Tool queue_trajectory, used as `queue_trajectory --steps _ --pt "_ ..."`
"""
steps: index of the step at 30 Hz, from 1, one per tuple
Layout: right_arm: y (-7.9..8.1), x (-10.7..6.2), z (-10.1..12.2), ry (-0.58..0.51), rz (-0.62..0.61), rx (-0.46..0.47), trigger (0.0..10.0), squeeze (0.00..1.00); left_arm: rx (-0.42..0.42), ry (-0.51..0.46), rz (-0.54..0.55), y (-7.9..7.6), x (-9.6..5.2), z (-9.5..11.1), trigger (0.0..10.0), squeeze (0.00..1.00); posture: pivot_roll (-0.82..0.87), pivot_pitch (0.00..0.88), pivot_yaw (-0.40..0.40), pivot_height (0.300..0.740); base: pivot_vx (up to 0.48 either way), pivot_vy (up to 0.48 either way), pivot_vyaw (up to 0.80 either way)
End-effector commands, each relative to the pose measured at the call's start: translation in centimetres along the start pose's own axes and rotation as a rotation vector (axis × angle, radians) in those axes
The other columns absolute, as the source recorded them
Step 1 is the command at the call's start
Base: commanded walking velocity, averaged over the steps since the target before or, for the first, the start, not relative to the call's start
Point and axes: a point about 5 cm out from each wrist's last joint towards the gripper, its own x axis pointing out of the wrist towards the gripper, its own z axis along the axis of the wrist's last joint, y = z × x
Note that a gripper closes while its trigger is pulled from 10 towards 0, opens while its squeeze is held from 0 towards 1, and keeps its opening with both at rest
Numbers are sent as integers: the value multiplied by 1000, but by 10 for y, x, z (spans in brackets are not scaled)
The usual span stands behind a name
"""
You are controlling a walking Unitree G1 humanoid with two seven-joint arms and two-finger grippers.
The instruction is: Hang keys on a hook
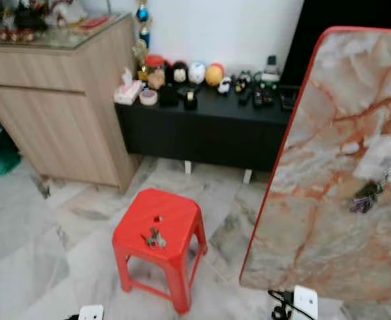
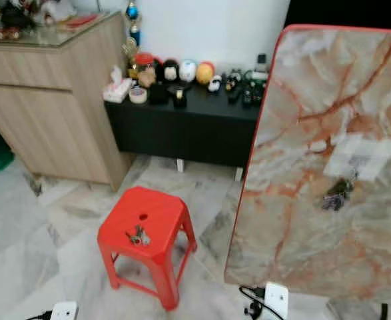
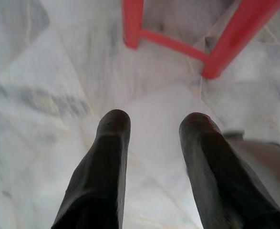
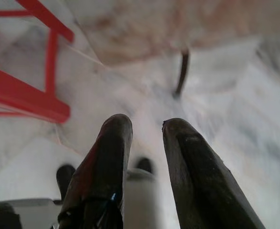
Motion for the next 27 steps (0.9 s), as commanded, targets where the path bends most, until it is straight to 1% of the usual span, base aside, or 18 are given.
queue_trajectory --steps 1,9,15,18,27 --pt "-9 -2 -4 13 -27 13 10000 0 11 28 -20 -5 -1 -6 10000 0 31 0 -19 740 0 480 0" --pt "-9 -2 -5 13 -29 23 10000 0 7 30 -12 1 -1 -6 10000 0 34 0 -20 740 0 480 0" --pt "-10 -1 -3 7 -32 30 10000 0 0 32 -7 3 -2 -6 10000 0 31 0 -24 740 0 480 0" --pt "-10 -1 1 -5 -34 37 10000 0 -3 33 -7 2 -1 -6 10000 0 32 0 -25 740 0 480 0" --pt "-10 0 4 -17 -31 40 10000 0 -6 30 -16 -9 1 -4 10000 0 32 3 -25 740 0 480 0"
